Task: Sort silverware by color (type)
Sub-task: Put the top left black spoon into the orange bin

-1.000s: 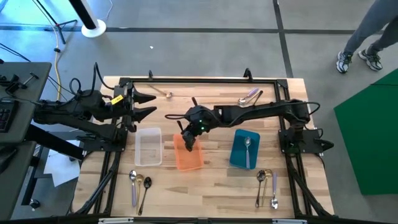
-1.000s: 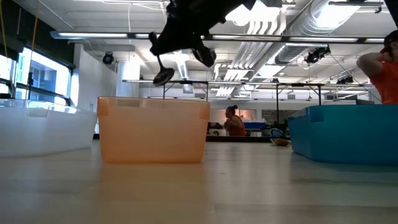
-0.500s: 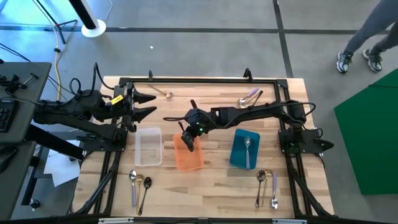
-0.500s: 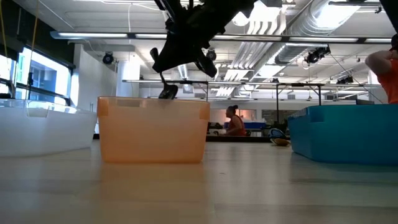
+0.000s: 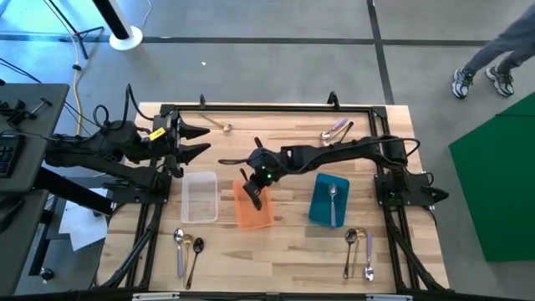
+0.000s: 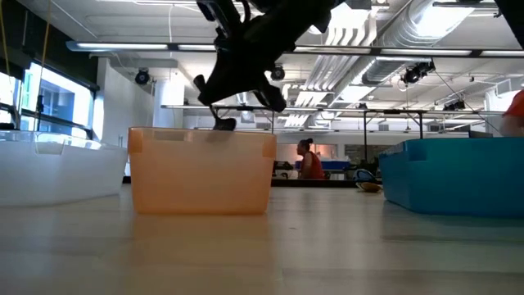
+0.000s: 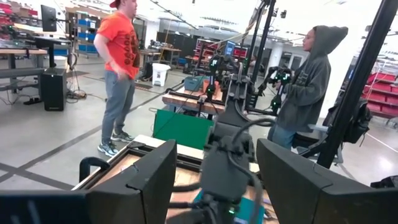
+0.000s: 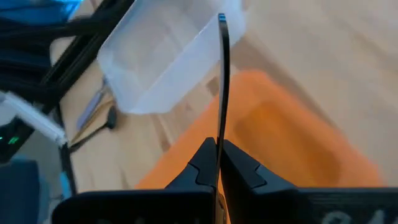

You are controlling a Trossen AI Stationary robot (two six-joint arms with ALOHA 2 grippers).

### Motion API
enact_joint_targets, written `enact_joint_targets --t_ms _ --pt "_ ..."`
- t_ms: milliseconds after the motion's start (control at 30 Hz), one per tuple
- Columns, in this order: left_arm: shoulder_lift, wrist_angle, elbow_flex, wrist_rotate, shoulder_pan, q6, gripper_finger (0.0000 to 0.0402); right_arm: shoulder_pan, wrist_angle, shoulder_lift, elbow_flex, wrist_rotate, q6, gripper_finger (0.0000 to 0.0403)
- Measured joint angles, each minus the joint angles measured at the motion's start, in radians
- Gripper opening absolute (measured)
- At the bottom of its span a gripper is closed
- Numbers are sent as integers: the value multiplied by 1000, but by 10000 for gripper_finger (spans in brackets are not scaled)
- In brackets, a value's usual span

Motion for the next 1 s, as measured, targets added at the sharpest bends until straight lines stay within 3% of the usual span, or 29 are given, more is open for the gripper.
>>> enact_joint_targets --t_ms 333,733,1000 --pt "0 1 0 0 0 0 211 54 2 62 1 -10 74 0" --pt "0 9 0 0 0 -1 211 8 59 191 0 -154 180 0" --pt "0 14 0 0 0 -1 211 -1 57 210 1 -163 189 0"
